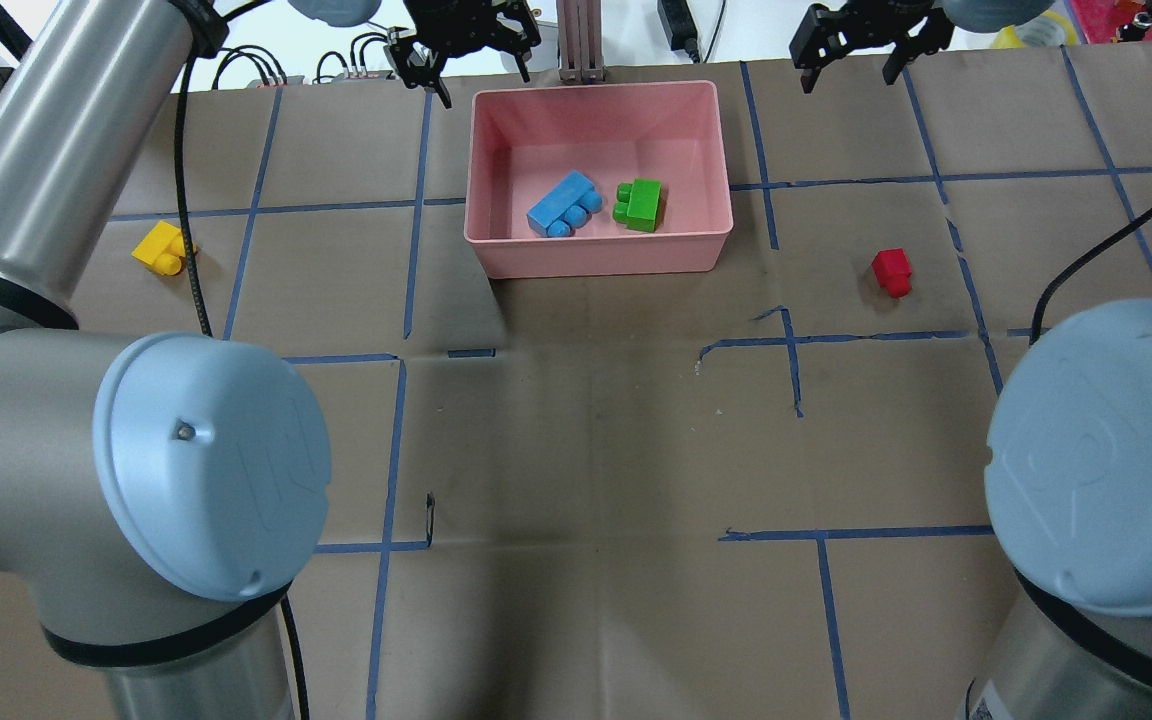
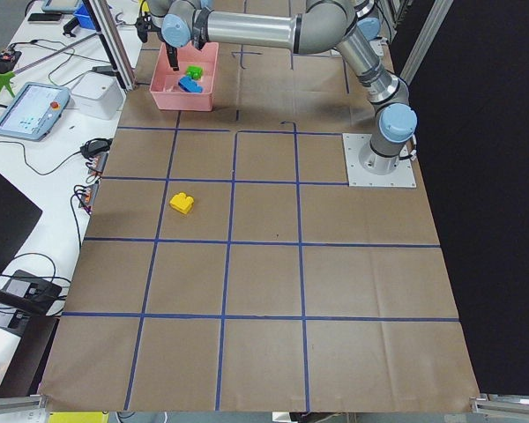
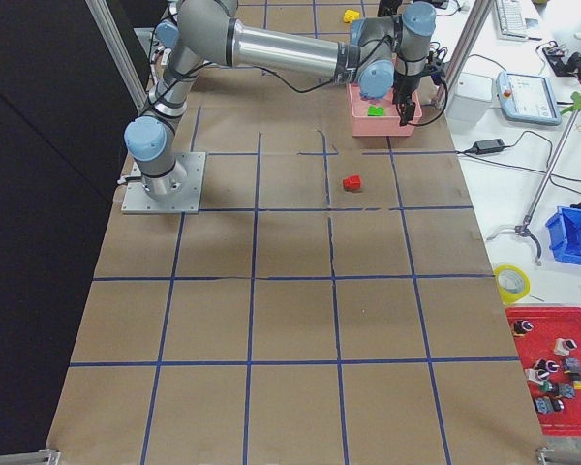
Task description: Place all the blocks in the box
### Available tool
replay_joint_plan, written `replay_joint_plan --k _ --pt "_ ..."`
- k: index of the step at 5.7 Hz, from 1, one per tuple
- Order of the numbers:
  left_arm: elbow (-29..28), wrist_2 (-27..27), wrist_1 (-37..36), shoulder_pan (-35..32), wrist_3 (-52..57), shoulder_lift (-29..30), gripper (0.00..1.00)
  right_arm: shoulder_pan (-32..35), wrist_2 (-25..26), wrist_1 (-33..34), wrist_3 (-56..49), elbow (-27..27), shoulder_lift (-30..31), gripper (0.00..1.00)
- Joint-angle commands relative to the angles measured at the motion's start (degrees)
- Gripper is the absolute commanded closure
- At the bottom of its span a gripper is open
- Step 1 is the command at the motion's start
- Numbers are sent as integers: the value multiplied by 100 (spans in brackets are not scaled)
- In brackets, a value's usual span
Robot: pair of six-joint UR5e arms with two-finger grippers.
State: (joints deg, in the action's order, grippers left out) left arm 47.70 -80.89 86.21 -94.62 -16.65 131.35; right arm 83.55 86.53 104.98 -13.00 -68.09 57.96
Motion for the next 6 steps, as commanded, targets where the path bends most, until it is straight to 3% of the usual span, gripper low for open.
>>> replay_joint_plan --k 1,2,3,4,6 --pt "72 -32 429 861 894 -520 1 -164 30 702 -212 -1200 266 1" --pt "99 -50 615 1362 1823 -583 1 -260 13 1404 -221 -2034 547 1" --pt "325 -511 608 1750 2981 -662 1 -530 -48 2142 -221 -2738 654 1" --pt "588 -785 521 2111 4176 -759 1 -681 3 2689 -229 -3076 611 1" --pt "740 -762 529 3016 6520 -716 1 -691 13 3070 -221 -3342 366 4"
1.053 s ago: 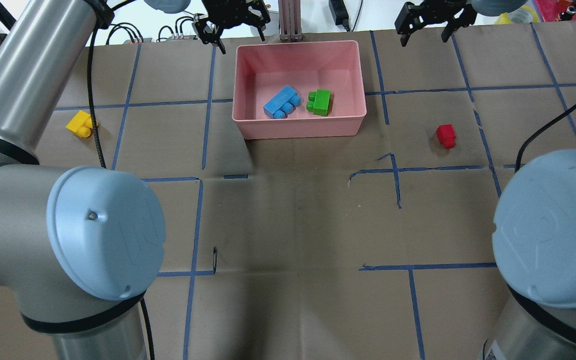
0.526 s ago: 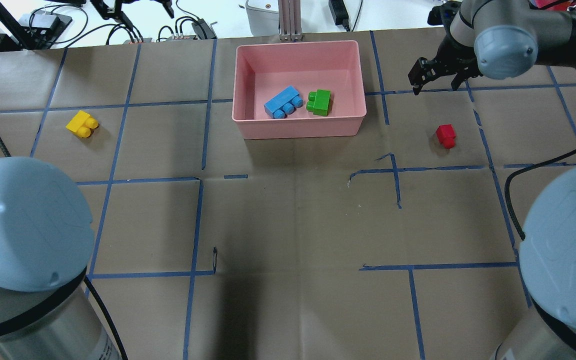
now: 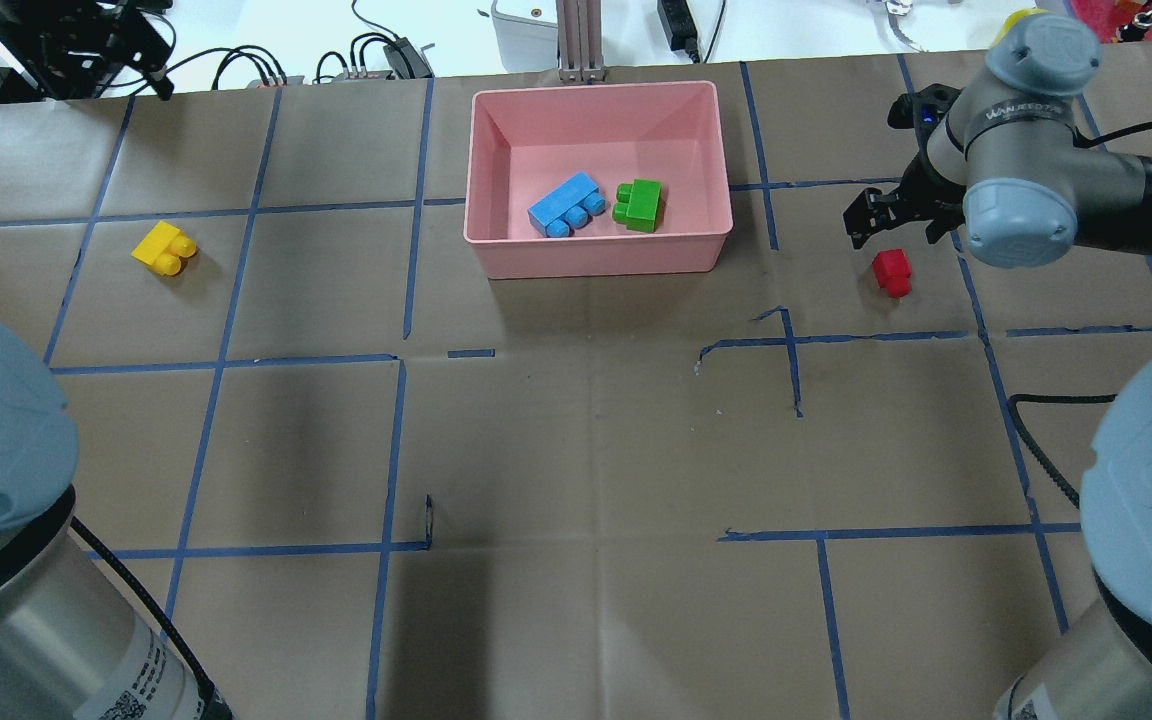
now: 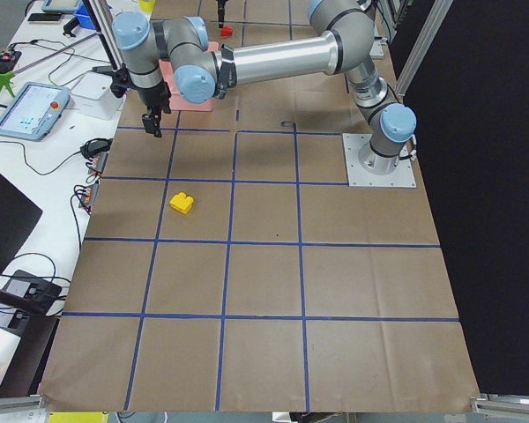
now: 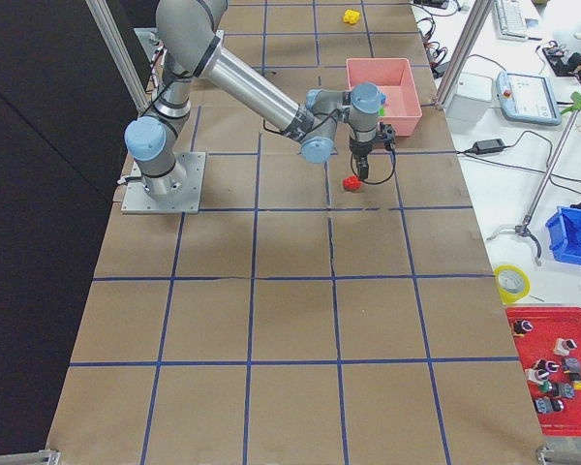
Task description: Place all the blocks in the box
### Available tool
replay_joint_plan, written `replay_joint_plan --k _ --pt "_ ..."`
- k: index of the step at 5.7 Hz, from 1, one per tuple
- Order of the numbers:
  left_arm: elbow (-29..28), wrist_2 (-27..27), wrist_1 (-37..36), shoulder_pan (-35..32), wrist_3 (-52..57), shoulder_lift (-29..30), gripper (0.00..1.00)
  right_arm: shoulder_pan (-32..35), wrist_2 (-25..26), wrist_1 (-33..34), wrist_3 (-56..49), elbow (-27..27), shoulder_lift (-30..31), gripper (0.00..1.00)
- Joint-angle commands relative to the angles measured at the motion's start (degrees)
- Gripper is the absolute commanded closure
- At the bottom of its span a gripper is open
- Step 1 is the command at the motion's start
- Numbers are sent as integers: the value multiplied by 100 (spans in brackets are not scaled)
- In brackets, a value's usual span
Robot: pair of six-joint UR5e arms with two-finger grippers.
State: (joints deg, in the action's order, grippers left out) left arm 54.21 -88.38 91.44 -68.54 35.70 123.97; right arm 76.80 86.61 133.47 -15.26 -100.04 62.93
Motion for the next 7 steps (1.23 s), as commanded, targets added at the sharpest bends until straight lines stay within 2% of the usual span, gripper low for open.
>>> replay_joint_plan --k 1,2,3,4,5,6,7 --pt "307 -30 -12 499 2325 -21 1 -16 14 363 5 -191 -236 4" --pt "466 -22 -99 491 2580 -22 1 -16 14 425 -3 -191 -272 6" --pt "616 -4 -378 491 2573 100 1 -16 49 400 -3 -191 -264 24" --pt "904 -4 -990 482 2547 258 1 -25 153 313 -125 -200 -255 72" --pt "1360 13 -1675 482 2538 329 1 -51 259 286 -196 -209 -255 92" --pt "1912 -4 -2535 482 2512 330 1 -77 251 285 -510 -174 -211 97" --pt "2205 5 -3022 482 2494 365 1 -60 242 -202 -652 26 76 97"
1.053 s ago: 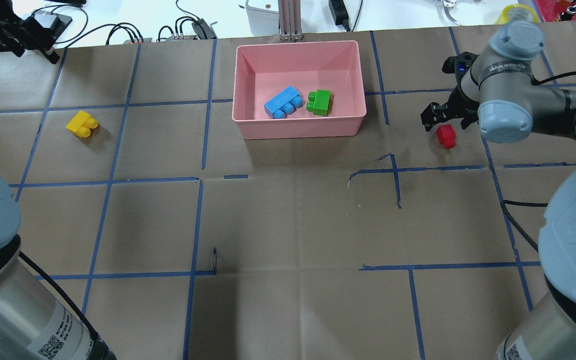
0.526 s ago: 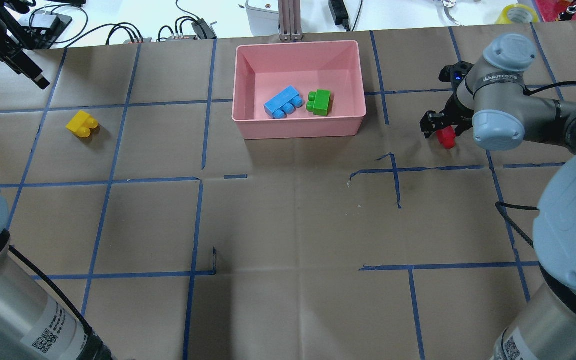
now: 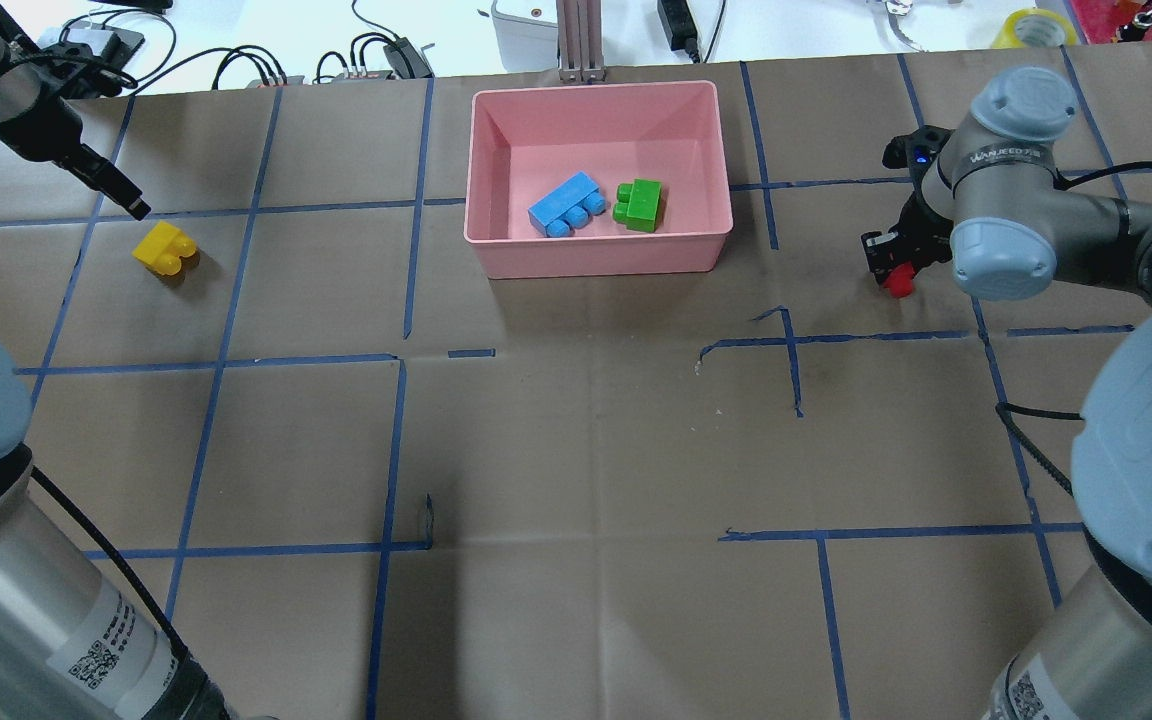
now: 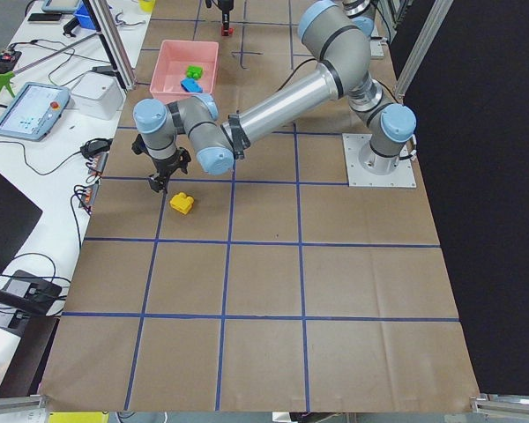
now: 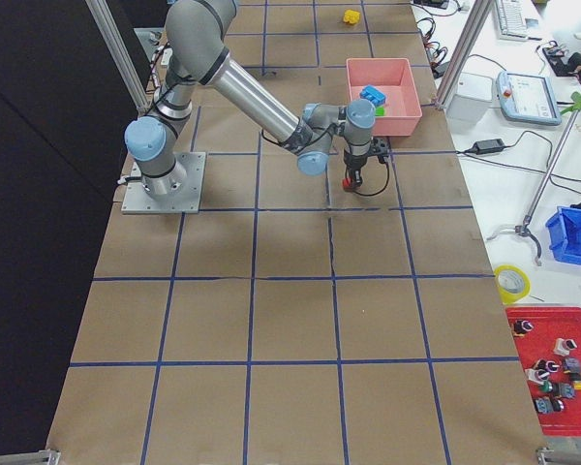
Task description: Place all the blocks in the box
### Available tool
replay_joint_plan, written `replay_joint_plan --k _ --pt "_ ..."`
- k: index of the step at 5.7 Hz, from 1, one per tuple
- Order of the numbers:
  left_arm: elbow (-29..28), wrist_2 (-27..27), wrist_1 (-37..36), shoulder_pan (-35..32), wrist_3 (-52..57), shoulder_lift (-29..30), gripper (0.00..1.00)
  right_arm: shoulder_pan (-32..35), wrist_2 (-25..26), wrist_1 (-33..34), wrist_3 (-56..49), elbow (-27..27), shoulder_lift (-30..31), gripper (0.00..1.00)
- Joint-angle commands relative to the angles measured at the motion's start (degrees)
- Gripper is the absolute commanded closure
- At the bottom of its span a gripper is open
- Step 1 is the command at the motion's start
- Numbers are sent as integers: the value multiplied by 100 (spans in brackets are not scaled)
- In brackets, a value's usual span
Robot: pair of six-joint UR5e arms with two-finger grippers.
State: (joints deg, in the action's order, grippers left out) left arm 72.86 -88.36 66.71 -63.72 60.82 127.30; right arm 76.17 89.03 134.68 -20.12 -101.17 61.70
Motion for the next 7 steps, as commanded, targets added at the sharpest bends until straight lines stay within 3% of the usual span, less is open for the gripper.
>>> replay_joint_plan --k 1,3,4,5,6,7 --pt "369 38 -807 0 -27 292 1 47 0 -1190 -159 654 541 97" --pt "631 47 -1038 -26 -71 471 1 414 -183 -2931 -98 2111 571 96" --pt "711 39 -1116 8 -53 488 1 904 -420 -3591 668 2971 449 94" --pt "712 30 -1152 17 -44 532 2 1387 -587 -3598 1241 3598 109 93" --pt "721 21 -1143 26 -18 524 4 1827 -1128 -3433 1352 4135 -443 93" --pt "721 3 -1143 26 -35 515 20 2336 -1177 -2639 1753 4323 -840 93"
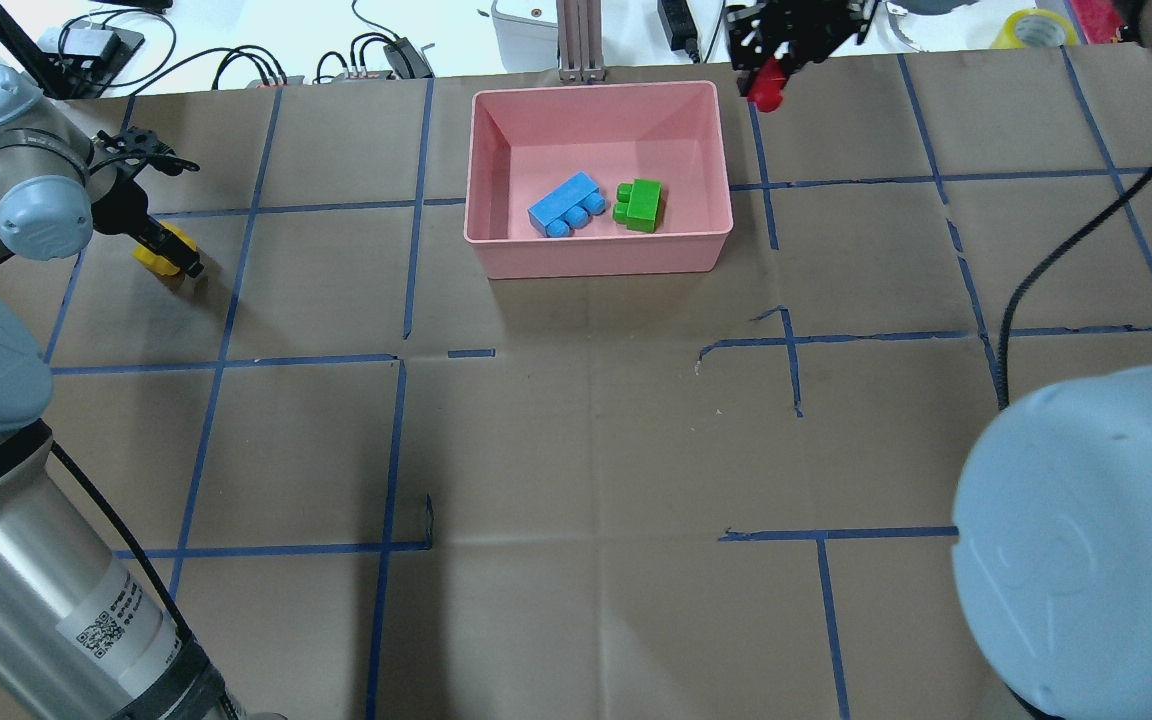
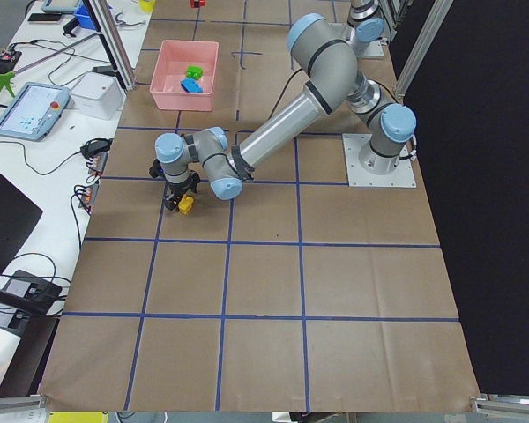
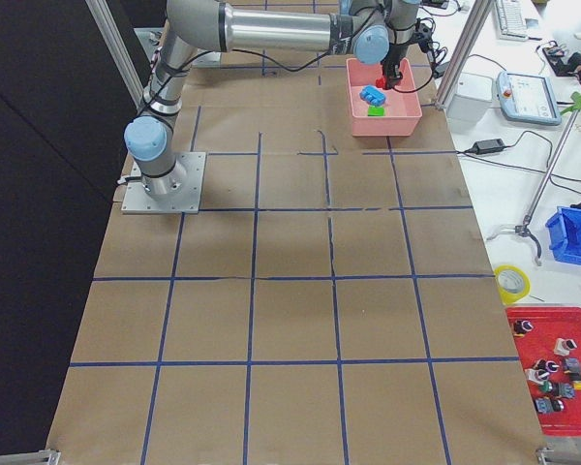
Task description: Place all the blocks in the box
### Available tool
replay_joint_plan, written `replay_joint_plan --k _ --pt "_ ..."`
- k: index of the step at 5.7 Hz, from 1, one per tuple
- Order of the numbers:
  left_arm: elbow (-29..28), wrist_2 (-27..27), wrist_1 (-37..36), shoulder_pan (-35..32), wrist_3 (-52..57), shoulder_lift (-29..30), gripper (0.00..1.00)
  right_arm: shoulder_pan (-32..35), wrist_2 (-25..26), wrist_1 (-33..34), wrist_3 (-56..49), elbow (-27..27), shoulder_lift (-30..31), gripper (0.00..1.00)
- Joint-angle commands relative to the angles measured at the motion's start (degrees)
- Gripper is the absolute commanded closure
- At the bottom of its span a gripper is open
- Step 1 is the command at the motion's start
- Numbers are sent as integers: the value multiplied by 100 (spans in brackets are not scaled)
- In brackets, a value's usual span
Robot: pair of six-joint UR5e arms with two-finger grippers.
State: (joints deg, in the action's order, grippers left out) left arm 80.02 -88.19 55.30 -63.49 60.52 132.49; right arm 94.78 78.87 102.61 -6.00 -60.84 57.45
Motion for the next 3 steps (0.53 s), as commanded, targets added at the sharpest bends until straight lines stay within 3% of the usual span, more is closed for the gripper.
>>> replay_joint_plan --k 1,2,3 --pt "-4 -31 -2 3 -40 -22 45 837 -170 1690 1207 300 -810 93" --pt "-30 -31 -10 3 -49 -39 61 910 -126 2058 1198 283 -954 89" --pt "-135 -31 -2 3 -66 -57 70 902 -117 2053 1189 231 -938 40"
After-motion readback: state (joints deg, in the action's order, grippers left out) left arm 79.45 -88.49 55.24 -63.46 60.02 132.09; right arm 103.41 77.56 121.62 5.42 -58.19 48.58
